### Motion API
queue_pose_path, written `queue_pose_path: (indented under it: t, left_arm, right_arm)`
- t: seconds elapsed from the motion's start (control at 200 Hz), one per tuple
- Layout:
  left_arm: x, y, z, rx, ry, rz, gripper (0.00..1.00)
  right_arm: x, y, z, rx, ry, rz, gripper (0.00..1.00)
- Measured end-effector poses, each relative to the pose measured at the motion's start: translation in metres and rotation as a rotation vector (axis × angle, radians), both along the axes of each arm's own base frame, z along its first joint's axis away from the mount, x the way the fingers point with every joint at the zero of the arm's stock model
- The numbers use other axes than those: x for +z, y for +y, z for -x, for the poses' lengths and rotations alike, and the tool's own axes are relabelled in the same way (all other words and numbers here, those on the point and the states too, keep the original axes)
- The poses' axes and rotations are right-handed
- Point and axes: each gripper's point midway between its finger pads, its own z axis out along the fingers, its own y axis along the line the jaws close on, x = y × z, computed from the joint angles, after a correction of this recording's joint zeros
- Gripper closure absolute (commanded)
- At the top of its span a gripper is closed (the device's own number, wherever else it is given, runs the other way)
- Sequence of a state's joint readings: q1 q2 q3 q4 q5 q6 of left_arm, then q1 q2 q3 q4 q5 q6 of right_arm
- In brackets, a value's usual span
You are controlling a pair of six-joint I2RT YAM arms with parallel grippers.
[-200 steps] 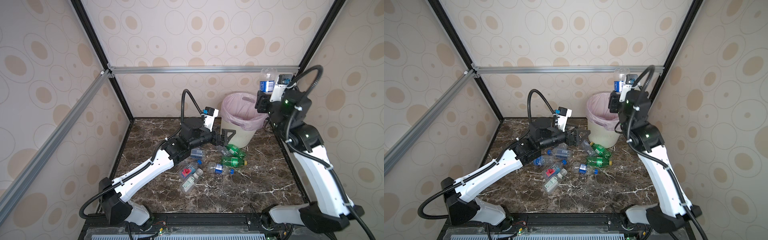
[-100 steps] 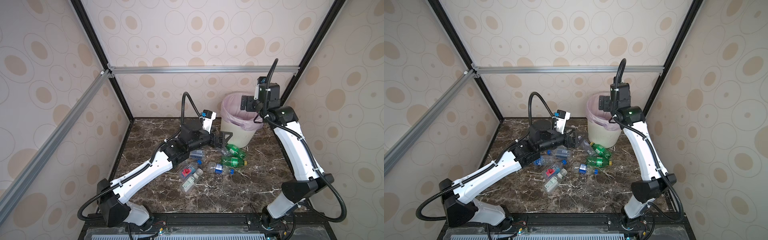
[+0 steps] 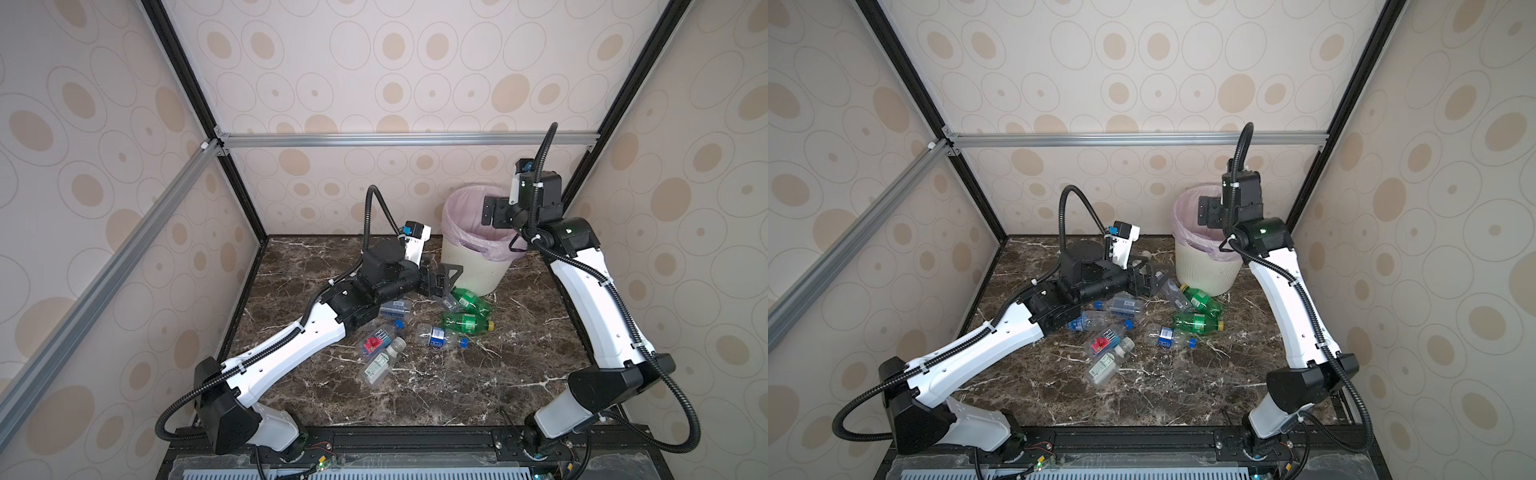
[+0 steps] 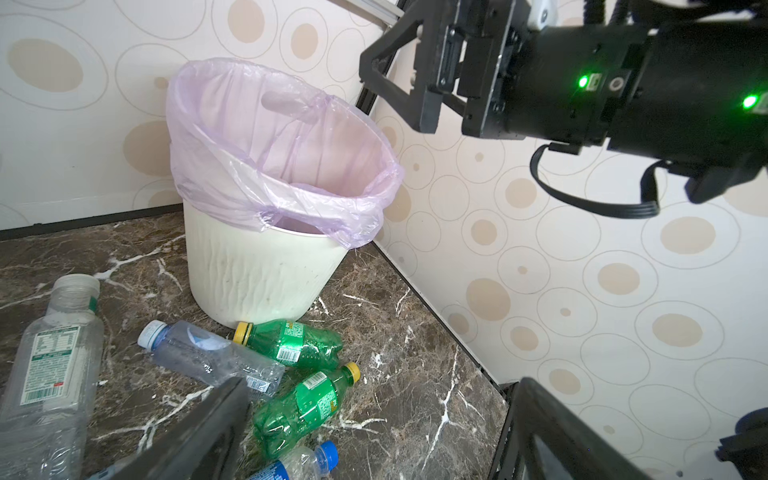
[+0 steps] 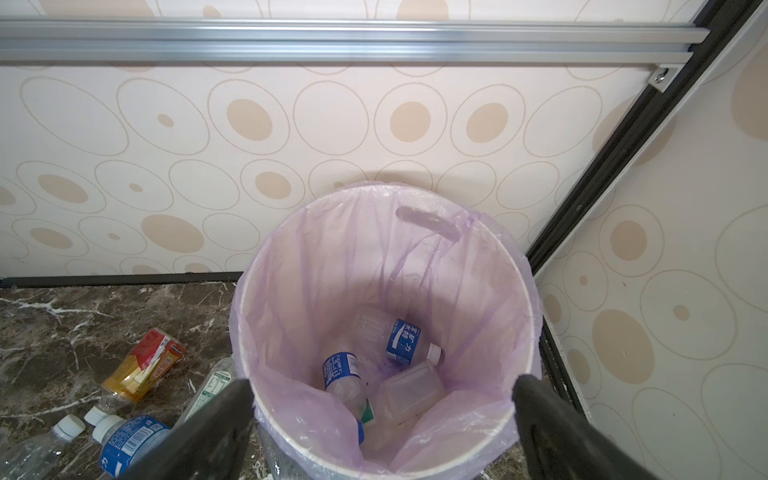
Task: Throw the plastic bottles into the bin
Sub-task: 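Withdraw the right gripper from the bin while the left gripper moves to the pile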
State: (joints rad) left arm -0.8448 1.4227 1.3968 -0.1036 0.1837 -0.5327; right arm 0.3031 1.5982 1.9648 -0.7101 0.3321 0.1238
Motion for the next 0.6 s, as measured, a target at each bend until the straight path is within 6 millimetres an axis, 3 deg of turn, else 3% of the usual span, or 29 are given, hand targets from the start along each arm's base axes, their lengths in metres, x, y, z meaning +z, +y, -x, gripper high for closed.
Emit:
queue_pose_path:
  t: [0.16, 0.37, 0.485, 0.6]
  left_arm:
    - [-0.006, 0.006, -0.005, 0.041, 0.0, -0.034, 0.01]
    - [-0.018, 0.021, -0.017, 0.117, 0.001, -0.098, 0.01]
    - [-0.021, 0.038, -0.027, 0.161, 0.005, -0.131, 0.01]
    - [-0.02, 0.074, -0.047, 0.24, 0.013, -0.149, 0.01]
  right_arm:
    - [-0.019, 0.002, 0.004, 0.014, 0.042, 0.002, 0.0]
    - [-0.029, 0.005, 0.016, 0.043, 0.051, -0.035, 0.0]
    - [-0.036, 0.008, 0.027, 0.065, 0.053, -0.068, 0.0]
    - [-0.045, 0.018, 0.04, 0.105, 0.06, -0.097, 0.0]
